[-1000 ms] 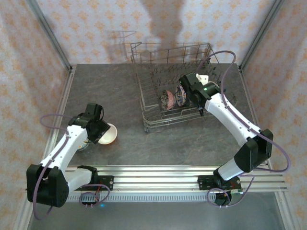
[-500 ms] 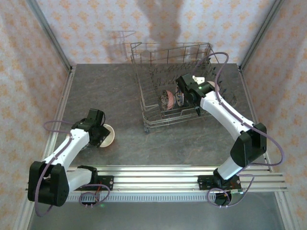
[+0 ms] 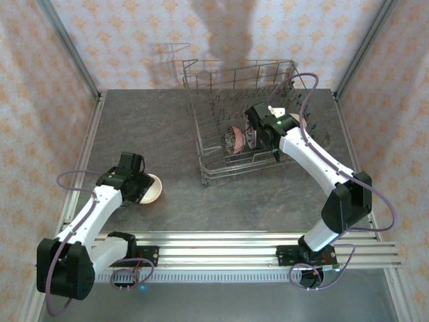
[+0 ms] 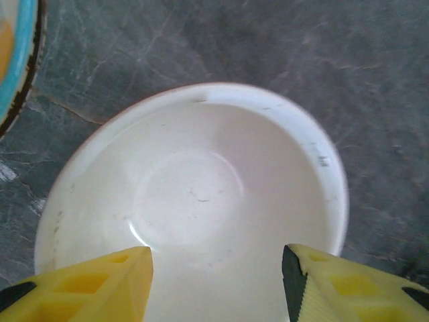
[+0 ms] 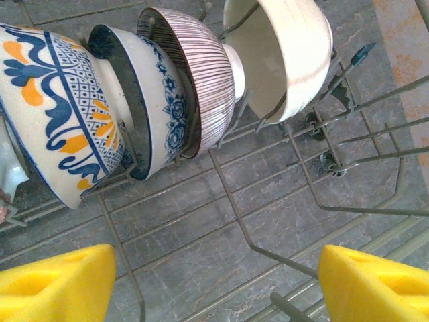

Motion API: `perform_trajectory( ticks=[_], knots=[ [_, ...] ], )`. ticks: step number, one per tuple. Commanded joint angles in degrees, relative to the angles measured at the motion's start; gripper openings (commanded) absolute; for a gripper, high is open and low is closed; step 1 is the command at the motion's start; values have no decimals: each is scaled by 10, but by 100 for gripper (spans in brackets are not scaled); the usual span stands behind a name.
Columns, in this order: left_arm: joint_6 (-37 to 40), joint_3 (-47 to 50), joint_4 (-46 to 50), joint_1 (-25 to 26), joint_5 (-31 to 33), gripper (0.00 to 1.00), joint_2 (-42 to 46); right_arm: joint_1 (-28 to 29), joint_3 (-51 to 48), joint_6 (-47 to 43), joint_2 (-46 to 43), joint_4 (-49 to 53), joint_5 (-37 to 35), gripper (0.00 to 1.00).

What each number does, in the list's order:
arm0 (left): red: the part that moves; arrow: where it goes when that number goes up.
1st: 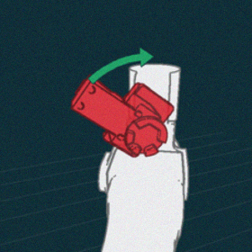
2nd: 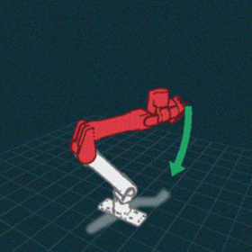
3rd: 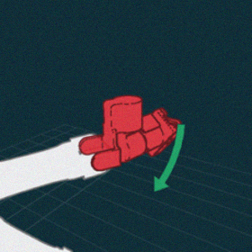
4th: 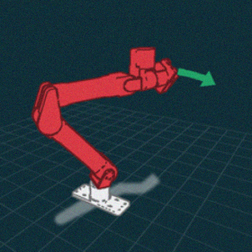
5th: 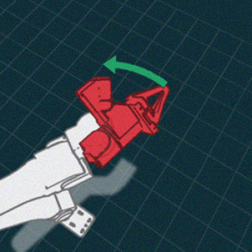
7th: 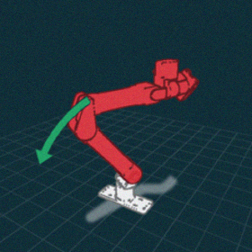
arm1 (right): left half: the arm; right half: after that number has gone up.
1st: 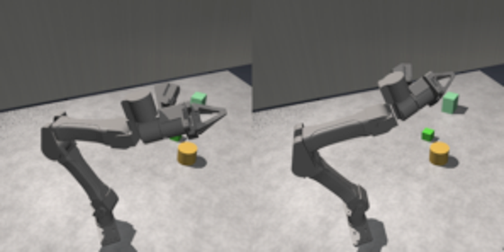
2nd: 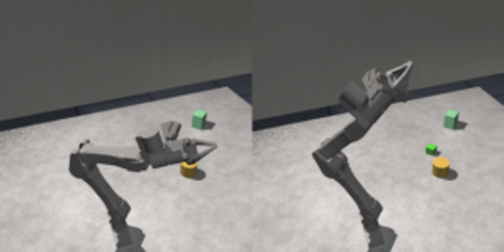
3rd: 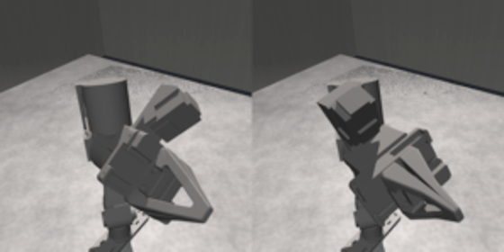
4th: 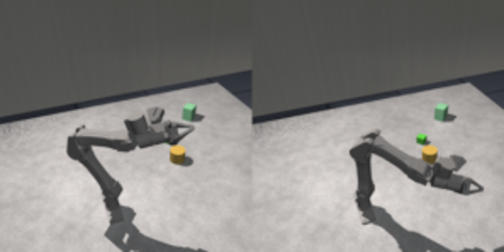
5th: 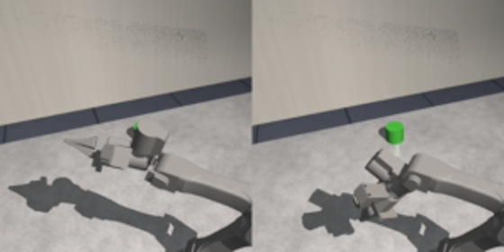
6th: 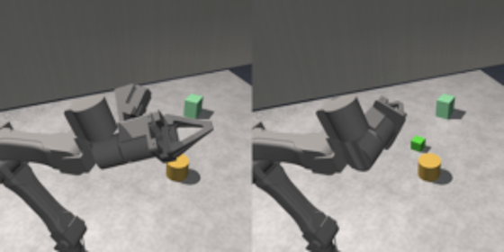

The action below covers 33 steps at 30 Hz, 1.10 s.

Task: Load the bowls into the dish rack

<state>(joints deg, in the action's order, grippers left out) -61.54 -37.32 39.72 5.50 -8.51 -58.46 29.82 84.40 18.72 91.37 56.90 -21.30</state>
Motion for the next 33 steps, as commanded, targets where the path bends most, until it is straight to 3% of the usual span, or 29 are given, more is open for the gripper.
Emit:
perform_trajectory(
  ticks=[1, 9, 20, 33],
  knots=[
    [-5, -32, 70, -2, 35, 58, 29, -3, 19, -7, 5, -6, 0, 78],
    [-33, 18, 105, -1, 45, 59, 80, -3, 20, -10, 5, -11, 7, 78],
    [-48, 77, 12, -1, 30, 56, 37, -3, 27, -20, 4, -7, 5, 78],
    [-44, 78, -25, -2, 20, 18, 40, -3, 17, -21, 1, -10, -7, 78]
  ],
)
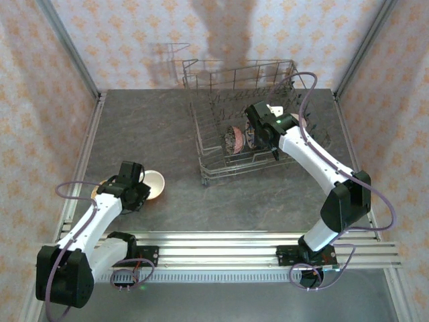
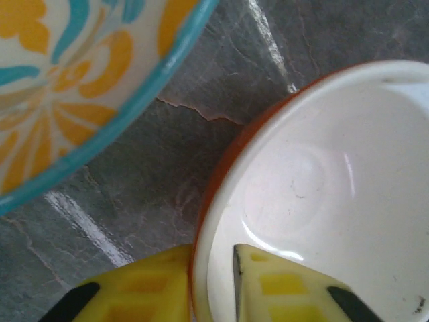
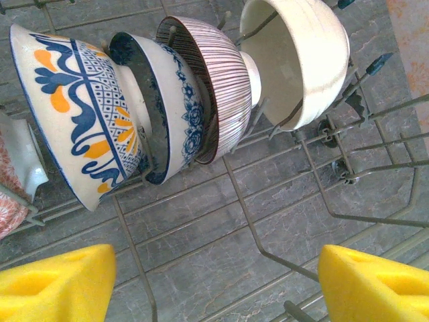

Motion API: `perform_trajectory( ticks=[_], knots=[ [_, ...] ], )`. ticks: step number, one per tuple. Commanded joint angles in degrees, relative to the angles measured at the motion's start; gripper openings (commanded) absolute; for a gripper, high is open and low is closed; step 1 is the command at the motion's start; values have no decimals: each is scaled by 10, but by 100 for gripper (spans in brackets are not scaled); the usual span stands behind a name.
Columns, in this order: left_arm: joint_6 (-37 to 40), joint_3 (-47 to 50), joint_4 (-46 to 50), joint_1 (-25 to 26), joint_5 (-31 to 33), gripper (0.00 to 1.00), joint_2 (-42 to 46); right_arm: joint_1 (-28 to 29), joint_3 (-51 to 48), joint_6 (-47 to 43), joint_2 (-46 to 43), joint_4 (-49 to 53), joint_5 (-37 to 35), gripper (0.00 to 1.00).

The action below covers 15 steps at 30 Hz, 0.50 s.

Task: Load the bowls into the dish rack

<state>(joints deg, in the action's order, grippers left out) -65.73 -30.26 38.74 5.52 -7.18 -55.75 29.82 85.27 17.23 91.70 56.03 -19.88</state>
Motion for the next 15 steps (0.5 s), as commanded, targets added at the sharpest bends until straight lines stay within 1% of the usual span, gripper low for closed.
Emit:
perform_trajectory(
  ticks=[1, 5, 9, 13, 15],
  knots=[
    [-3, 9, -18, -2, 7, 16, 16, -4, 9, -6, -2, -1, -21, 78],
    [-5, 7, -28, 0, -1, 8, 26, -3, 12, -7, -2, -2, -19, 78],
    [-2, -14, -45, 17, -1, 0, 39, -4, 22, -12, -3, 1, -17, 78],
    [11, -63, -52, 36, 11, 0, 44, -5, 45, -21, -4, 4, 4, 79],
    [26, -103, -46, 41, 20, 0, 38, -7, 67, -28, -3, 7, 21, 79]
  ],
)
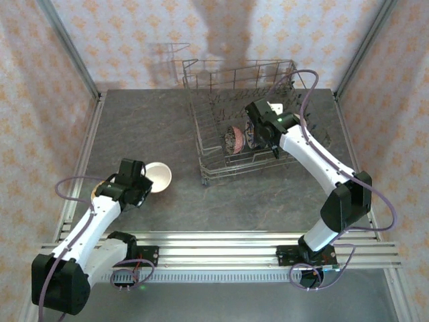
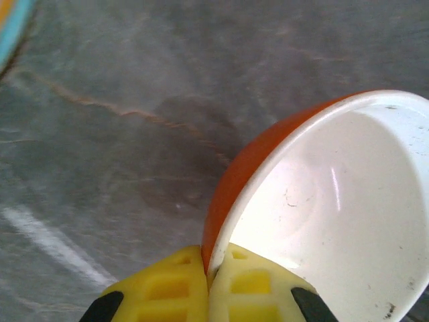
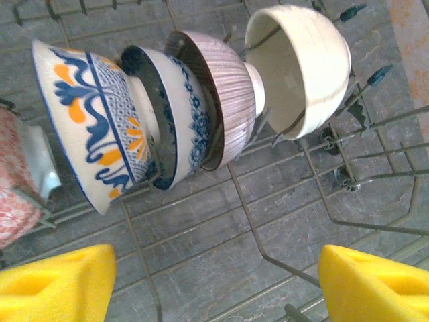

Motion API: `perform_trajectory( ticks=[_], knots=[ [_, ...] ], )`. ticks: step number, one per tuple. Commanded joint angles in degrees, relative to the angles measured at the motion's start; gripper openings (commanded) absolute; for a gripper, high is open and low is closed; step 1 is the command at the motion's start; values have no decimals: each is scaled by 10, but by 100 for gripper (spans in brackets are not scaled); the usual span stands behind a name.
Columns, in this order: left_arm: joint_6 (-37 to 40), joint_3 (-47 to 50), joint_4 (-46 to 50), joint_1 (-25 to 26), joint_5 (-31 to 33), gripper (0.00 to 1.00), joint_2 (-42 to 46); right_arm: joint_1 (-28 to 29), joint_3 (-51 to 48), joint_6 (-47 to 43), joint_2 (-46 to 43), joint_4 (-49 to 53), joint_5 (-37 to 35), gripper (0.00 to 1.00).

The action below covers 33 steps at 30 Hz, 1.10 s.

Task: Load the bowls into the dish rack

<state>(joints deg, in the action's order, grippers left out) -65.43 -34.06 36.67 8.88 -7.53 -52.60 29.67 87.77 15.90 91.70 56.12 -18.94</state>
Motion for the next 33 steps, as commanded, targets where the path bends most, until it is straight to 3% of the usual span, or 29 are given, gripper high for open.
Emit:
perform_trajectory(
  ticks=[1, 6, 12, 20, 29, 33],
  knots=[
    [32, -86, -23, 8, 26, 0, 4, -7, 58, -18, -2, 8, 22, 79],
    [84, -210, -33, 17, 31, 0, -49, -8, 146, -44, 20, 17, 83, 78],
    [165, -379, -81, 28, 2, 0, -175, -8, 290, -81, 78, 59, 124, 77],
    [235, -593, -143, 45, -64, 0, -347, -12, 522, -129, 163, 94, 283, 72],
    [244, -781, -167, 61, -202, 0, -522, -29, 590, -80, 208, 51, 414, 65],
    [252, -817, -179, 72, -214, 0, -560, -63, 601, -38, 233, 35, 451, 60]
  ],
)
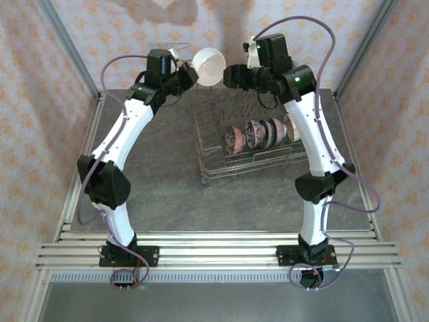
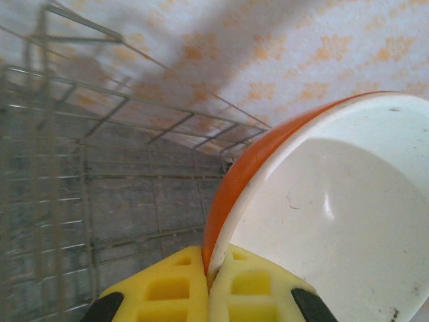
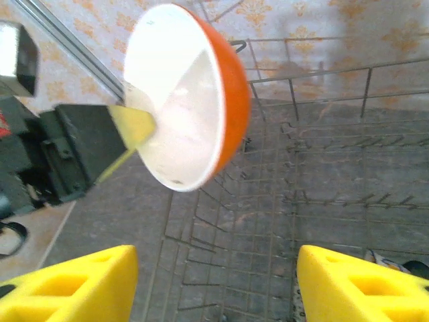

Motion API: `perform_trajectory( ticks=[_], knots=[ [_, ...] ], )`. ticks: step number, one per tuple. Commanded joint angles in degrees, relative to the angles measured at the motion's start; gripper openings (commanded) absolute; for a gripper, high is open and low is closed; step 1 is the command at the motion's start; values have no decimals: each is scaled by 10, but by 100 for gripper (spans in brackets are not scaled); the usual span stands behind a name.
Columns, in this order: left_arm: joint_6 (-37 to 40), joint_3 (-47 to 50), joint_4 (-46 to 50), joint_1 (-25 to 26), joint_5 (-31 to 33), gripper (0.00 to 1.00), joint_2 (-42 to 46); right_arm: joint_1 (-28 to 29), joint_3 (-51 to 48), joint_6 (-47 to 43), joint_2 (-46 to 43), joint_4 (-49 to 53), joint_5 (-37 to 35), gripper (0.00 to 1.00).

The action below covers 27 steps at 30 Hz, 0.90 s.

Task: Load the bowls into the dish rack

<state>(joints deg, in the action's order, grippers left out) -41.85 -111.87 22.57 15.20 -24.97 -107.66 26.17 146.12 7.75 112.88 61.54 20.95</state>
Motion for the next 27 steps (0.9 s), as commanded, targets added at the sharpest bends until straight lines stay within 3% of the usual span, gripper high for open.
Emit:
perform_trajectory(
  ticks=[1, 9, 16, 27],
  knots=[
    [16, -54, -33, 12, -42, 0, -13, -35, 19, 53, 27, -21, 67, 59],
    [20, -101, -15, 31, -46, 0, -70, -53, 19, 61, 57, -20, 37, 51],
    [31, -131, 0, 39, -47, 0, -92, -66, 18, 82, 71, -25, 25, 34],
    [46, -176, 30, 49, -43, 0, -120, -66, 17, 95, 81, -29, -12, 31]
  ],
)
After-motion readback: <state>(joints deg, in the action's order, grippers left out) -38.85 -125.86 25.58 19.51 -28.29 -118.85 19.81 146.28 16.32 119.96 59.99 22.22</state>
